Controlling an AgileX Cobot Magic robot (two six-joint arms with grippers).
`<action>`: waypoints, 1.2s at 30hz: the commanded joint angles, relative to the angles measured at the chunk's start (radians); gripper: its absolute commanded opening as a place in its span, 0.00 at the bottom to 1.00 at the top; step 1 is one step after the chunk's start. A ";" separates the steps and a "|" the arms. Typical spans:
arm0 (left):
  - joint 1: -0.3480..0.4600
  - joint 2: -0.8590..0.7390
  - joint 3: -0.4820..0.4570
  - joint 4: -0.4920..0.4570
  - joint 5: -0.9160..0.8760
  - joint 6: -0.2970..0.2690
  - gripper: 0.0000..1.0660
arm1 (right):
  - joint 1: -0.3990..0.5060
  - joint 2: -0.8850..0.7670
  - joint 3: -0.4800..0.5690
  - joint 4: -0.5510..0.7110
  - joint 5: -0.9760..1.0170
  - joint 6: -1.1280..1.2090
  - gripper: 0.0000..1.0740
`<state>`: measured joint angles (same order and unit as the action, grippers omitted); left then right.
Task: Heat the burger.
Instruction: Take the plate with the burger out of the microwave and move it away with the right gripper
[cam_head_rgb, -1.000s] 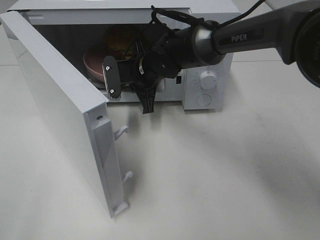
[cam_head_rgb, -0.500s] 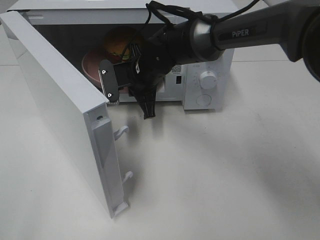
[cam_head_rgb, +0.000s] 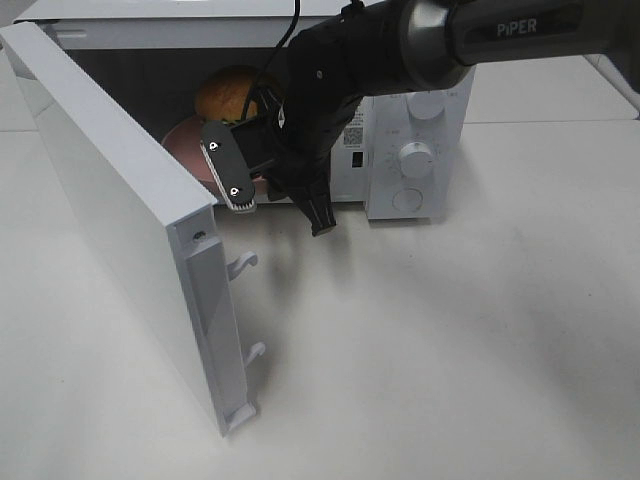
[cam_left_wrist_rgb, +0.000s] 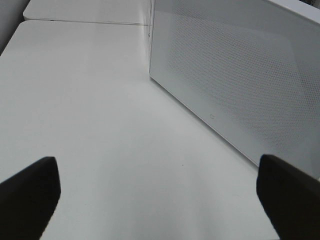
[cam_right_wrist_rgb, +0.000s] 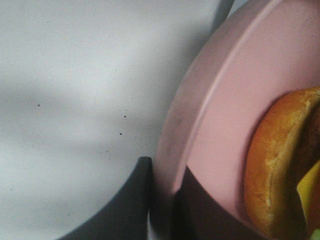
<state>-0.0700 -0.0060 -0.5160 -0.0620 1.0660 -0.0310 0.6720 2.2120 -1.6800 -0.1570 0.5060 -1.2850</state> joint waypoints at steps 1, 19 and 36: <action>0.007 -0.014 0.001 0.003 0.002 -0.004 0.94 | 0.001 -0.046 -0.005 -0.018 -0.047 -0.012 0.00; 0.007 -0.014 0.001 0.003 0.002 -0.004 0.94 | 0.001 -0.189 0.272 -0.027 -0.259 -0.028 0.00; 0.007 -0.014 0.001 0.002 0.002 -0.004 0.94 | 0.001 -0.290 0.475 -0.028 -0.345 -0.028 0.00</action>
<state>-0.0700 -0.0060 -0.5160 -0.0620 1.0660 -0.0310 0.6850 1.9490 -1.2010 -0.1830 0.2020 -1.3360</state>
